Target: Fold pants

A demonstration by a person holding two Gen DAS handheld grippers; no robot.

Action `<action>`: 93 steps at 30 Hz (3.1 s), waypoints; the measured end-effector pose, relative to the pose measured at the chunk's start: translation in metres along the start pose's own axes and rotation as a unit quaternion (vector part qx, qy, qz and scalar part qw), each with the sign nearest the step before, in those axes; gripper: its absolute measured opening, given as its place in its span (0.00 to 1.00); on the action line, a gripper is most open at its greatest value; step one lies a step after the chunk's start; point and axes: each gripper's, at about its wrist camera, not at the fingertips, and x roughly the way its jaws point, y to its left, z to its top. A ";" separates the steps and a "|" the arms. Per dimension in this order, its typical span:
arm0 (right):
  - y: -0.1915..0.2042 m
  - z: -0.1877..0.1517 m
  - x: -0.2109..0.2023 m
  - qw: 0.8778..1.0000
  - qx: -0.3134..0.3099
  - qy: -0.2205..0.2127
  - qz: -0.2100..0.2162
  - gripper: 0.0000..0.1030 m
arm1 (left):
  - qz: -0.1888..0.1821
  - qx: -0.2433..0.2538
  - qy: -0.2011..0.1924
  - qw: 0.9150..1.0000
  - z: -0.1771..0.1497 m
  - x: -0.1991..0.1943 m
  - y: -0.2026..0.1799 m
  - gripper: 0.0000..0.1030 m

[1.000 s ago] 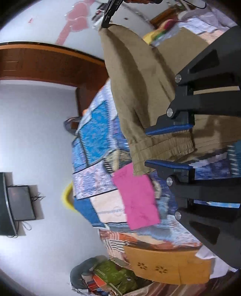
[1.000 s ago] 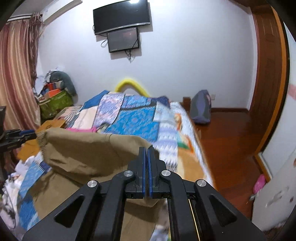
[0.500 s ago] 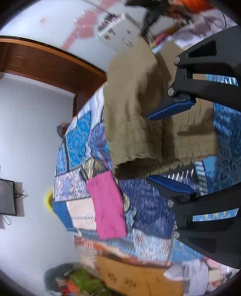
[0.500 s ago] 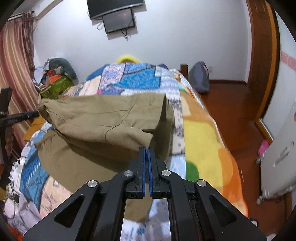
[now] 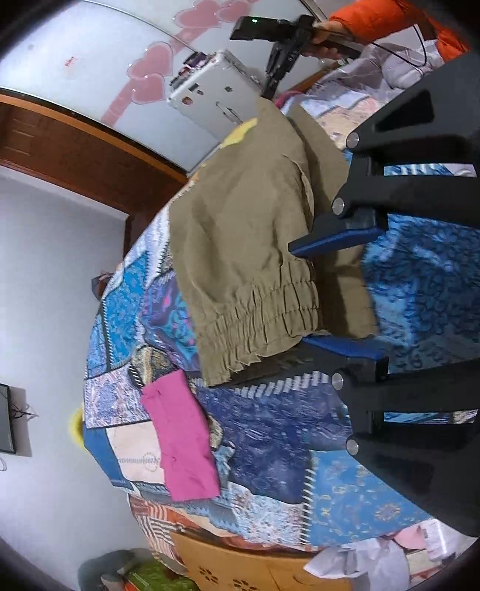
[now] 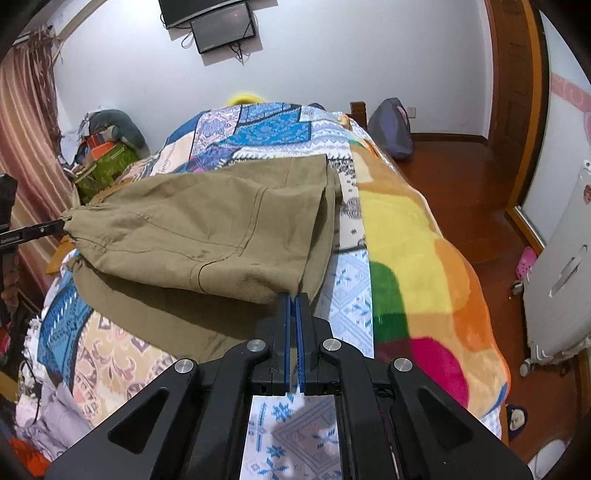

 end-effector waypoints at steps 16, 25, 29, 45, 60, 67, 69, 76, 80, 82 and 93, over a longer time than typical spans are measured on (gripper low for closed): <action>0.012 -0.013 -0.027 0.999 -0.031 0.025 -0.026 0.08 | 0.064 0.052 -0.015 0.997 -0.010 -0.032 -0.022 0.42; 0.067 0.011 -0.029 0.995 -0.093 -0.005 0.026 0.40 | 0.032 0.184 0.010 0.982 -0.010 0.002 -0.096 0.44; 0.093 0.013 -0.016 0.991 -0.117 -0.002 0.056 0.43 | 0.031 0.243 0.043 0.969 -0.021 0.030 -0.114 0.44; 0.136 0.008 0.037 0.981 -0.168 0.038 0.092 0.46 | 0.001 0.226 0.078 0.971 -0.007 0.054 -0.111 0.26; 0.154 0.014 0.052 0.974 -0.209 0.015 0.085 0.10 | -0.001 0.235 0.062 0.970 -0.009 0.048 -0.118 0.26; 0.152 0.018 0.039 0.977 -0.190 0.003 0.098 0.08 | 0.056 0.255 0.039 0.965 -0.014 0.051 -0.127 0.17; 0.153 0.018 0.035 0.977 -0.188 0.003 0.102 0.08 | 0.054 0.249 0.033 0.967 -0.014 0.045 -0.128 0.15; 0.152 0.011 0.027 0.976 -0.188 0.007 0.111 0.07 | 0.026 0.231 0.044 0.972 -0.026 0.035 -0.127 0.14; 0.153 0.001 0.036 0.975 -0.189 0.031 0.109 0.11 | 0.025 0.220 0.064 0.973 -0.035 0.042 -0.126 0.14; 0.151 -0.002 0.038 0.976 -0.180 0.043 0.111 0.13 | 0.023 0.212 0.065 0.975 -0.035 0.040 -0.124 0.14; 0.130 0.023 0.020 0.985 -0.113 0.021 0.131 0.26 | -0.010 0.128 0.018 0.992 -0.006 0.003 -0.092 0.26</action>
